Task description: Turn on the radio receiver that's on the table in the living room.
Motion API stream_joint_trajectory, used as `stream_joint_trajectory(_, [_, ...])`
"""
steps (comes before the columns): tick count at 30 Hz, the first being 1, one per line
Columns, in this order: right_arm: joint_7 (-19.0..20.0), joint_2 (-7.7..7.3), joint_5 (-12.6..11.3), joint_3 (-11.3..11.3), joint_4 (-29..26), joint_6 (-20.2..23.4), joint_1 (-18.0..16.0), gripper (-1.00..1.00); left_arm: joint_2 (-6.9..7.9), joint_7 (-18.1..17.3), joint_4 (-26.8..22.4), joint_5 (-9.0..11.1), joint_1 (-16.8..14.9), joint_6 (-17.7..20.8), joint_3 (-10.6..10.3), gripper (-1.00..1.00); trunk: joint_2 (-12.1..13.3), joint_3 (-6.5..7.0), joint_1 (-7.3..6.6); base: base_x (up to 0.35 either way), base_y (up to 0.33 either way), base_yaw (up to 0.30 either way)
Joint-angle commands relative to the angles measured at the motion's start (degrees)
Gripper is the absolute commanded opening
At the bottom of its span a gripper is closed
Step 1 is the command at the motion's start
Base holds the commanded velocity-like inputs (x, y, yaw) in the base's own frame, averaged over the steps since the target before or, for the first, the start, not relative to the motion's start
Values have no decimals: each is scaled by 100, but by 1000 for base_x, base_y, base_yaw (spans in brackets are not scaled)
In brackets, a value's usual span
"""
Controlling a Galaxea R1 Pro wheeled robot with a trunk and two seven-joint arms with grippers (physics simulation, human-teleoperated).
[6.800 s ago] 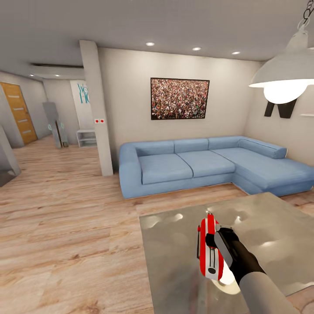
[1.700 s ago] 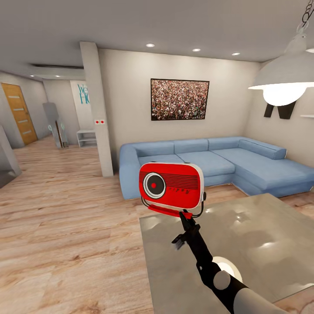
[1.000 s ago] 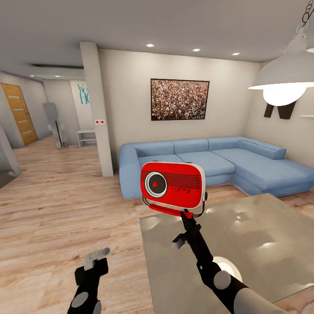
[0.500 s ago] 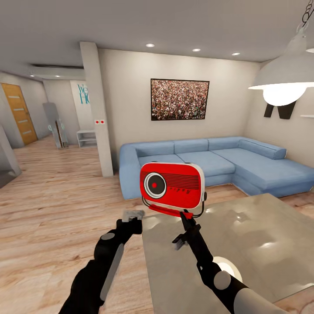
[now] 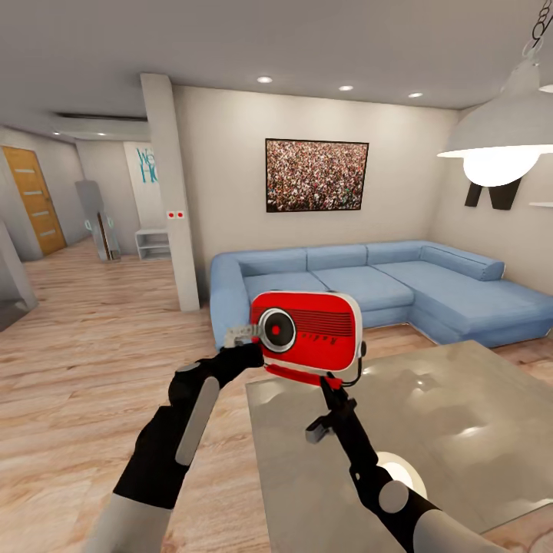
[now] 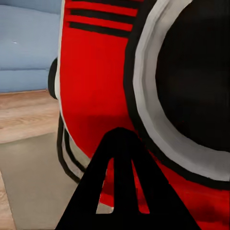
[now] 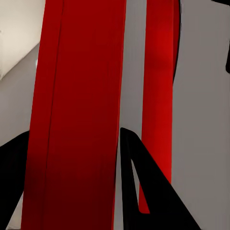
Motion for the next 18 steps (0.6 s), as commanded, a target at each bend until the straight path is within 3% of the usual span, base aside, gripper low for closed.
stream_joint_trajectory(1, [-7,1,39,46,-4,38,0,-100,-1,-5,0,140,-33,35,-7,-100,0,0,0,0,0,0])
stream_joint_trajectory(9, [-7,1,38,46,-4,38,0,-100,-1,-210,32,675,-242,96,-166,-100,0,0,0,0,0,0])
stream_joint_trajectory(13, [-7,1,38,46,-4,40,0,-100,-1,-342,67,779,-315,98,-349,-100,0,0,0,0,0,0])
stream_joint_trajectory(18, [-7,9,38,46,-4,37,0,-100,-1,-386,314,794,-401,87,-393,-100,0,0,0,0,0,0])
